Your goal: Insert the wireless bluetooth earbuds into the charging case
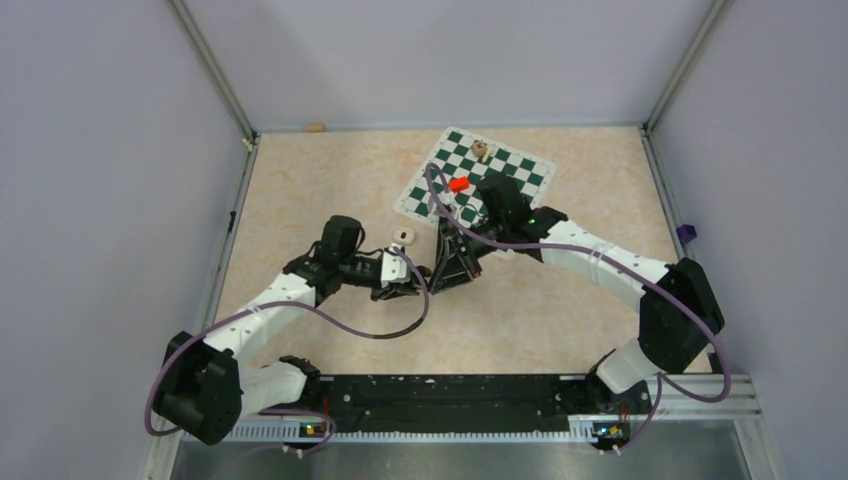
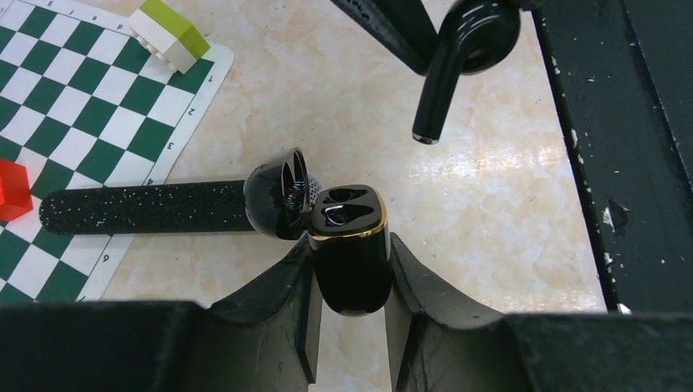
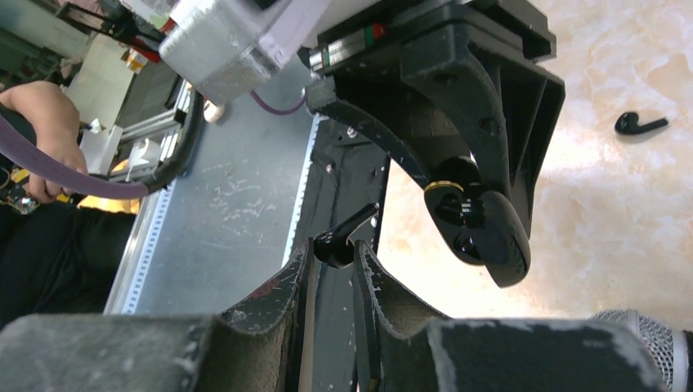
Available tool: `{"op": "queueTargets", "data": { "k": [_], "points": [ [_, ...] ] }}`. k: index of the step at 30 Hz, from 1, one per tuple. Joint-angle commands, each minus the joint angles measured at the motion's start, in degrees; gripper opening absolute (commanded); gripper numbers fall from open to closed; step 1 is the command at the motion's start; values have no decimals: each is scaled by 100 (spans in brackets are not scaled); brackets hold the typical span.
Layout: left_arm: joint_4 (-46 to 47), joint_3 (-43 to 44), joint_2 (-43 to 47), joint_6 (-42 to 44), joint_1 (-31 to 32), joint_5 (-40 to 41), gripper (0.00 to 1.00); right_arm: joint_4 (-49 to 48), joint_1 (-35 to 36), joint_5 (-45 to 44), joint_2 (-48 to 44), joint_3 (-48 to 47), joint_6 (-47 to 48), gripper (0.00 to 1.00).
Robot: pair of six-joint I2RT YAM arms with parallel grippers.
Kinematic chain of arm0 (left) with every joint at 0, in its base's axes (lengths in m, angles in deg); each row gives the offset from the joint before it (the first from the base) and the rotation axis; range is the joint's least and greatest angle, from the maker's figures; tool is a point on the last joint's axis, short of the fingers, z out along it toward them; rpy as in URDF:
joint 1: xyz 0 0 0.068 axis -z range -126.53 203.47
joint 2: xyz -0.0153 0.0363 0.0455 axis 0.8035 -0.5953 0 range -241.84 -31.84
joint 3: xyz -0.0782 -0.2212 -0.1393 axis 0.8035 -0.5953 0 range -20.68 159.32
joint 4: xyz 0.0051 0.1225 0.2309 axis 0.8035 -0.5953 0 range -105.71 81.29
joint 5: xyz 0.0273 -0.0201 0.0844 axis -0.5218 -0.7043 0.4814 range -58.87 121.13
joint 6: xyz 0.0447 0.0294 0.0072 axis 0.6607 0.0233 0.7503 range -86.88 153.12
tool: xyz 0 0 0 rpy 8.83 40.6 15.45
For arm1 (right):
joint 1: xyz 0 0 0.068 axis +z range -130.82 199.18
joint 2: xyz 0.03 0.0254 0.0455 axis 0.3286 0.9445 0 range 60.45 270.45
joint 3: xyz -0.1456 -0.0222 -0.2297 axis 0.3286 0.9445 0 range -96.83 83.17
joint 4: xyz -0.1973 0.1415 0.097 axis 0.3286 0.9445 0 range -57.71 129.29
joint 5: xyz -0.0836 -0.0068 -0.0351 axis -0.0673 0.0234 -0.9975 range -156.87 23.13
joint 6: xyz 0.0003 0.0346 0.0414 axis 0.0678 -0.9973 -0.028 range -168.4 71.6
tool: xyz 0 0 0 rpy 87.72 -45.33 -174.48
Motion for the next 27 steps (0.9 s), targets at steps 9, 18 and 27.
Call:
{"op": "queueTargets", "data": {
  "k": [9, 18, 27],
  "points": [
    [-324, 293, -13, 282, 30, -513, 0, -787, -12, -149, 90, 303, -244, 0],
    [-661, 398, -55, 515, 30, -974, 0, -1068, 4, -460, 131, 287, -591, 0],
    [-736, 439, -93, 569, 29, -1052, 0, -1066, 199, -384, 144, 261, -612, 0]
  ]
}}
